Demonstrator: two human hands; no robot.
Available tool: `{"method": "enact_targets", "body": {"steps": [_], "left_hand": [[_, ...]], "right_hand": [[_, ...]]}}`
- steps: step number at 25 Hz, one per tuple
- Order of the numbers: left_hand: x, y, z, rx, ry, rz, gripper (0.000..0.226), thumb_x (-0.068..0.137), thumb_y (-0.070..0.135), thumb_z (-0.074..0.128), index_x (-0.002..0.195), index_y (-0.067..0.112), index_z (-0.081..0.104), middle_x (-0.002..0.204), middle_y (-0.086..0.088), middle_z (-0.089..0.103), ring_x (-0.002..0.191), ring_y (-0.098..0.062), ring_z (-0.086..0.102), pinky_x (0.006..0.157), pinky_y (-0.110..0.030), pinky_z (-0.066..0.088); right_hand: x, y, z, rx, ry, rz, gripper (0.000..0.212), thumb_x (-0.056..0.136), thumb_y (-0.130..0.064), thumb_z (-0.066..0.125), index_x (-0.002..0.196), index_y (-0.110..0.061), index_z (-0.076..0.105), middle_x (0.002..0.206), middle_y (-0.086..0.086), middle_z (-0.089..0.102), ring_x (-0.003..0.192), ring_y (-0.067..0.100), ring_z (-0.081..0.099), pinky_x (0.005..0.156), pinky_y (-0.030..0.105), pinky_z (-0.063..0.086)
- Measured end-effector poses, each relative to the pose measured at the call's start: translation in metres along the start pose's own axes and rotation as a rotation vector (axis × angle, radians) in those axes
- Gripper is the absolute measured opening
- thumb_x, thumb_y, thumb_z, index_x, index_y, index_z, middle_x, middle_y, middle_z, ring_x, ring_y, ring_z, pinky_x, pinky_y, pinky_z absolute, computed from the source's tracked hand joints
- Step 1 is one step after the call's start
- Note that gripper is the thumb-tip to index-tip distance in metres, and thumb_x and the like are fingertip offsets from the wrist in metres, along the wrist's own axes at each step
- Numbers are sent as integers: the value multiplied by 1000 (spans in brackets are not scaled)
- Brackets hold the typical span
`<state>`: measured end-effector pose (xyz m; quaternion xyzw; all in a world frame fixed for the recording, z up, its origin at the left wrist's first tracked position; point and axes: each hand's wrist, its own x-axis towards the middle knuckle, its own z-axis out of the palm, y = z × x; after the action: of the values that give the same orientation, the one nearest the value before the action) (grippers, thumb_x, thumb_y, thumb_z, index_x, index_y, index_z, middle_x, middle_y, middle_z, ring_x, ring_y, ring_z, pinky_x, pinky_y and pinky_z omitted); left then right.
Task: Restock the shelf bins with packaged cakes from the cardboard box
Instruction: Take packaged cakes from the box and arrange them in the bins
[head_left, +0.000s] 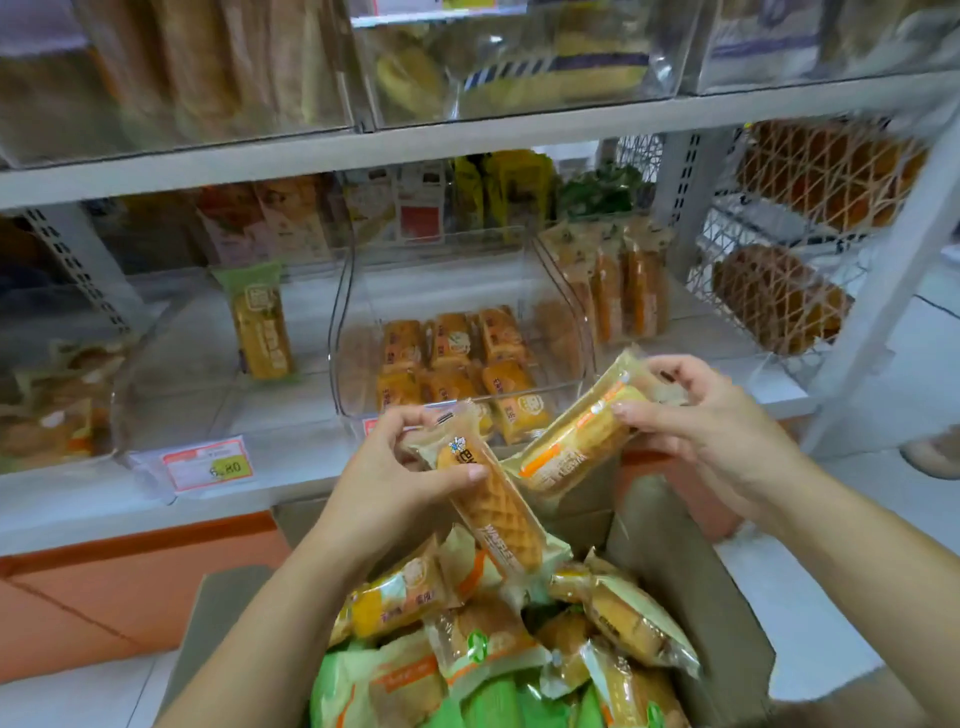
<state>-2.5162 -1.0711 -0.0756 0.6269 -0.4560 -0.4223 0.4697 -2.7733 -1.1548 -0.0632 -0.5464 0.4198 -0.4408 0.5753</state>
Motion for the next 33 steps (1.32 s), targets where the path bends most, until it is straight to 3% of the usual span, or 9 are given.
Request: {"method": "enact_targets", "body": {"steps": [3, 7, 11, 19, 22, 25, 27, 30, 33], "left_hand": [[12, 23, 17, -8, -40, 107, 45, 61, 19, 88, 99, 21, 64, 80, 3, 75, 74, -6, 71, 59, -16, 52], [37, 54, 46, 101, -85, 185, 38, 62, 28, 85, 94, 28, 65, 79, 14, 73, 72, 1, 67, 54, -9, 46], [63, 65, 67, 168, -106, 178, 37, 71, 30, 82, 101, 31, 62, 91, 12, 72, 83, 1, 69, 65, -15, 54], [87, 54, 78, 125, -130, 106, 49, 64, 40, 82, 108, 33, 61, 94, 12, 74, 86, -5, 71, 77, -25, 57], [88, 54, 77, 81, -130, 86, 58, 56, 44, 81, 109, 32, 61, 96, 4, 75, 89, -13, 72, 84, -34, 57], [85, 53, 79, 85, -137, 86, 57, 55, 45, 79, 107, 33, 61, 95, 7, 74, 89, -10, 72, 81, -28, 57], [84, 53, 79, 106, -133, 88, 55, 56, 46, 78, 106, 34, 60, 93, 11, 74, 87, -7, 71, 77, -23, 57], [82, 52, 78, 118, -128, 78, 52, 62, 43, 81, 108, 34, 60, 94, 10, 74, 87, -7, 72, 79, -26, 58], [83, 54, 79, 112, -111, 79, 55, 61, 43, 81, 110, 33, 59, 96, 7, 74, 88, -9, 72, 82, -30, 59]], "right_hand": [[26, -47, -31, 123, 221, -145, 38, 69, -14, 75, 102, -15, 55, 101, 7, 66, 78, 17, 71, 64, 36, 60], [93, -76, -71, -145, 430, -285, 42, 73, -9, 80, 100, -27, 53, 99, -3, 63, 86, 20, 67, 77, 44, 57], [162, -56, -72, -500, 254, -24, 68, 61, -18, 88, 120, -12, 54, 105, 6, 66, 93, 25, 66, 78, 44, 59], [204, -12, -55, -714, 140, 35, 55, 79, -34, 77, 125, -14, 54, 119, 1, 64, 97, 18, 60, 69, 26, 48], [194, -13, -61, -874, -29, 175, 62, 82, -34, 75, 135, -14, 50, 128, 2, 58, 100, 17, 56, 79, 23, 41], [198, 0, -64, -940, 18, 174, 40, 85, -28, 72, 120, -13, 61, 111, 2, 66, 80, 13, 59, 66, 23, 46], [200, 7, -58, -971, 87, 144, 35, 84, -31, 72, 114, -13, 64, 109, 5, 68, 86, 19, 63, 71, 28, 50], [202, 9, -57, -958, 90, 173, 41, 83, -34, 72, 118, -14, 63, 114, 6, 68, 97, 24, 64, 87, 35, 52], [195, -6, -57, -953, 57, 170, 58, 80, -36, 75, 131, -17, 54, 121, 5, 66, 100, 24, 64, 85, 34, 52]]}}
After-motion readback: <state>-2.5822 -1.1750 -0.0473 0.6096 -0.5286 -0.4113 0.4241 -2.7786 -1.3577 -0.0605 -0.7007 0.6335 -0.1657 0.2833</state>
